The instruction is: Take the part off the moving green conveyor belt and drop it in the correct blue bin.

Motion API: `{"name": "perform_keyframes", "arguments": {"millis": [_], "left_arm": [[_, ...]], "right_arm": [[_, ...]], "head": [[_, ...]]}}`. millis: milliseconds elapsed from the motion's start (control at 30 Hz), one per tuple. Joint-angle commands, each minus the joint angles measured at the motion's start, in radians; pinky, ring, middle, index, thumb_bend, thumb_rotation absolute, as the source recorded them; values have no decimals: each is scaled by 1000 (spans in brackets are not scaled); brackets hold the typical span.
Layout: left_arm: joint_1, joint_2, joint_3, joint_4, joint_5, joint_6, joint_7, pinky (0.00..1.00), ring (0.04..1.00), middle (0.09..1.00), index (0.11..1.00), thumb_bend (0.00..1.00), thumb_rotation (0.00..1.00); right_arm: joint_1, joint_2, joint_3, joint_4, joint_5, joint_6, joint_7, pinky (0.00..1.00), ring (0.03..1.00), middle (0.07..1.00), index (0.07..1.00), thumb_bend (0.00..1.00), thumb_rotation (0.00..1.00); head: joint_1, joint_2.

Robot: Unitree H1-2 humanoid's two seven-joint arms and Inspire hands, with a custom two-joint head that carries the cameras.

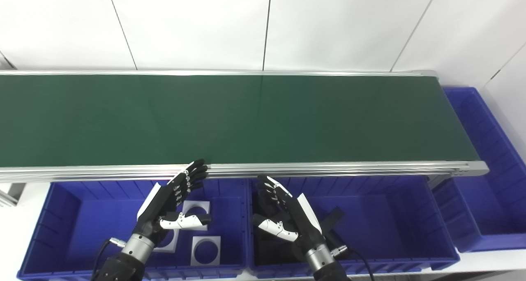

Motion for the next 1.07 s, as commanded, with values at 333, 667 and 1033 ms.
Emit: {"name": "perform_keyframes", "arguments": {"millis": [333,667,1033], "left_arm": [[59,-16,-43,-146,129,-39,45,792,851,887,879,1000,334],[92,-20,-52,-147,144,-31,50,822,881,903,893,995,369],[68,-44,-53,-98,147,-49,72,820,862,896,903,983,371]], "right_arm": [[25,-35,-18,-93,60,-49,25,744,807,835,888,694,642],[30,-51,-30,-114,64,-34,36,732,801,831,882,690,638],[39,-62,-42,-136,87,-23,59,737,806,830,882,694,643]], "head": [[141,25],[170,29],[200,34]]}}
